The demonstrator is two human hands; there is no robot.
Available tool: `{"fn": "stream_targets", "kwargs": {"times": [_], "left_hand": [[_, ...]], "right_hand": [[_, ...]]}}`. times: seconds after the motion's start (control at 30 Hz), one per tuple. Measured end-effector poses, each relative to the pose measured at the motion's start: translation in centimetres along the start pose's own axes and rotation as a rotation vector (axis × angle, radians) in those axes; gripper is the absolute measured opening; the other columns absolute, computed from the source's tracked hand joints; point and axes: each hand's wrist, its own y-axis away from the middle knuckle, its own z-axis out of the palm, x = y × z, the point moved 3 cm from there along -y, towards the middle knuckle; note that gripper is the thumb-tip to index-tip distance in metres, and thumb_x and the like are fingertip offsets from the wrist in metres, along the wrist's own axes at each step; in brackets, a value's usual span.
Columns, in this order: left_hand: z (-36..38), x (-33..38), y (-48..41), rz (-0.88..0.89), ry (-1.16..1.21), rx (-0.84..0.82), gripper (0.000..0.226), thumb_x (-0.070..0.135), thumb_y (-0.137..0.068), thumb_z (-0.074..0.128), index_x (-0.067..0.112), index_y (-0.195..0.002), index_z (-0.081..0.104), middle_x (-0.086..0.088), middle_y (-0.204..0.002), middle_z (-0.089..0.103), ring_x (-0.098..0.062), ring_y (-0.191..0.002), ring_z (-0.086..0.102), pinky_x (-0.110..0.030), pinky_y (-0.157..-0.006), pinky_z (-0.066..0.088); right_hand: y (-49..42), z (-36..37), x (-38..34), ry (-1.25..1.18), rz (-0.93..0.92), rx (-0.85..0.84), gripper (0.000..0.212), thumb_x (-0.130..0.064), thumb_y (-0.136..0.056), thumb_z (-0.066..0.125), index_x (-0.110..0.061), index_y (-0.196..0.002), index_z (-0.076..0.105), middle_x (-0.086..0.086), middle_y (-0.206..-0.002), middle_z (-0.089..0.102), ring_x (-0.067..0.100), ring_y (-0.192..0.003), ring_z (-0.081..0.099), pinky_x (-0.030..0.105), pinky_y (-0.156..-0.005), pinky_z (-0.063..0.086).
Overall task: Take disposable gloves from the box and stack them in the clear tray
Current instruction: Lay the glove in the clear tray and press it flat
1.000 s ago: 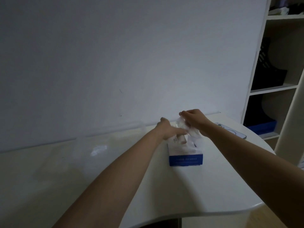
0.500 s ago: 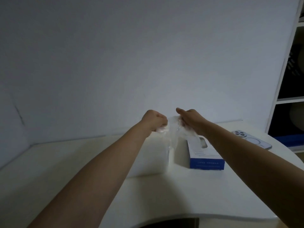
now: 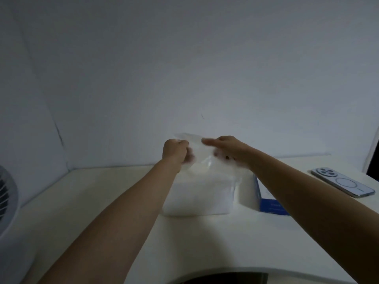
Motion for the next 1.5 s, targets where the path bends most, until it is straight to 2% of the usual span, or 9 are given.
{"fn": "stream_targets", "kwargs": {"times": [0.13, 0.4, 0.53, 0.7, 0.87, 0.97, 1.07, 1.2, 1.5], "left_hand": [[-1.5, -0.5, -1.1, 0.271, -0.621, 0.146, 0.030, 0.020, -0.098, 0.043, -0.002, -0.105, 0.062, -0.017, -0.105, 0.066, -0.033, -0.096, 0.063, -0.034, -0.075, 0.046], [-1.5, -3.4, -2.4, 0.158, -0.962, 0.086, 0.027, 0.012, -0.099, 0.037, -0.003, -0.117, 0.053, -0.020, -0.120, 0.059, -0.036, -0.110, 0.057, -0.035, -0.077, 0.043], [-0.5, -4.2, -2.4, 0.057, -1.017, 0.023, 0.032, 0.005, -0.093, 0.049, -0.003, -0.124, 0.044, -0.018, -0.120, 0.058, -0.032, -0.110, 0.058, -0.035, -0.077, 0.046], [-0.5, -4.9, -2.1, -0.094, -1.118, -0.140, 0.039, 0.004, -0.090, 0.056, -0.007, -0.126, 0.048, -0.017, -0.113, 0.063, -0.026, -0.096, 0.062, -0.028, -0.057, 0.043], [-0.2, -4.6, -1.9, 0.193, -1.253, -0.020, 0.052, 0.007, -0.087, 0.060, 0.002, -0.133, 0.037, -0.017, -0.129, 0.045, -0.029, -0.115, 0.050, -0.033, -0.085, 0.046], [1.6, -3.6, -1.8, 0.407, -1.271, -0.067, 0.034, 0.004, -0.086, 0.059, 0.005, -0.118, 0.049, -0.015, -0.118, 0.051, -0.027, -0.101, 0.054, -0.030, -0.072, 0.043], [2.9, -4.5, -2.0, 0.051, -1.237, -0.422, 0.021, 0.012, -0.094, 0.057, 0.001, -0.112, 0.060, -0.016, -0.119, 0.063, -0.026, -0.083, 0.060, -0.031, -0.069, 0.048], [2.5, -6.2, -2.2, -0.244, -1.315, -0.746, 0.046, 0.020, -0.095, 0.057, 0.007, -0.139, 0.048, -0.013, -0.140, 0.049, -0.031, -0.117, 0.056, -0.040, -0.099, 0.048], [1.2, -6.6, -2.8, -0.491, -1.233, -0.835, 0.047, 0.026, -0.095, 0.059, 0.006, -0.137, 0.050, -0.018, -0.136, 0.053, -0.030, -0.106, 0.061, -0.043, -0.084, 0.052]], "right_hand": [[-1.1, -0.5, 0.9, 0.058, 0.023, 0.087, 0.015, -0.019, -0.085, 0.070, -0.004, -0.085, 0.068, 0.009, -0.071, 0.063, 0.016, -0.055, 0.050, 0.022, -0.048, 0.041], [-0.7, -2.6, -1.1, 0.184, -0.446, 0.607, 0.031, -0.007, -0.082, 0.065, -0.014, -0.111, 0.064, 0.003, -0.107, 0.058, 0.015, -0.088, 0.057, 0.024, -0.078, 0.047], [-1.1, 1.6, -2.6, 0.282, -0.470, 0.149, 0.019, -0.001, -0.085, 0.059, -0.014, -0.092, 0.072, 0.003, -0.085, 0.070, 0.011, -0.065, 0.061, 0.016, -0.058, 0.047], [-1.4, 6.0, 0.9, 0.799, 0.082, -0.450, 0.030, -0.015, -0.097, 0.053, -0.002, -0.124, 0.061, 0.017, -0.114, 0.064, 0.024, -0.085, 0.060, 0.030, -0.074, 0.053], [-1.4, 7.0, 2.2, 0.834, 0.207, -0.522, 0.042, -0.021, -0.101, 0.046, -0.009, -0.141, 0.046, 0.012, -0.140, 0.049, 0.033, -0.117, 0.057, 0.036, -0.093, 0.048], [-1.9, 7.2, 2.7, 0.773, 0.261, -0.543, 0.042, -0.021, -0.102, 0.045, -0.009, -0.143, 0.044, 0.013, -0.141, 0.050, 0.033, -0.123, 0.054, 0.038, -0.103, 0.046], [-2.6, 7.4, 3.4, 0.700, 0.292, -0.538, 0.044, -0.018, -0.101, 0.048, -0.007, -0.143, 0.043, 0.014, -0.141, 0.050, 0.032, -0.124, 0.054, 0.041, -0.106, 0.044], [-3.6, 6.8, 4.1, 0.602, 0.431, -0.536, 0.042, -0.008, -0.095, 0.055, 0.004, -0.135, 0.048, 0.023, -0.131, 0.057, 0.037, -0.120, 0.058, 0.047, -0.103, 0.046], [-4.1, 6.1, 5.1, 0.637, 0.556, -0.511, 0.042, -0.012, -0.097, 0.052, 0.007, -0.134, 0.048, 0.021, -0.137, 0.054, 0.032, -0.126, 0.054, 0.041, -0.108, 0.043]]}}
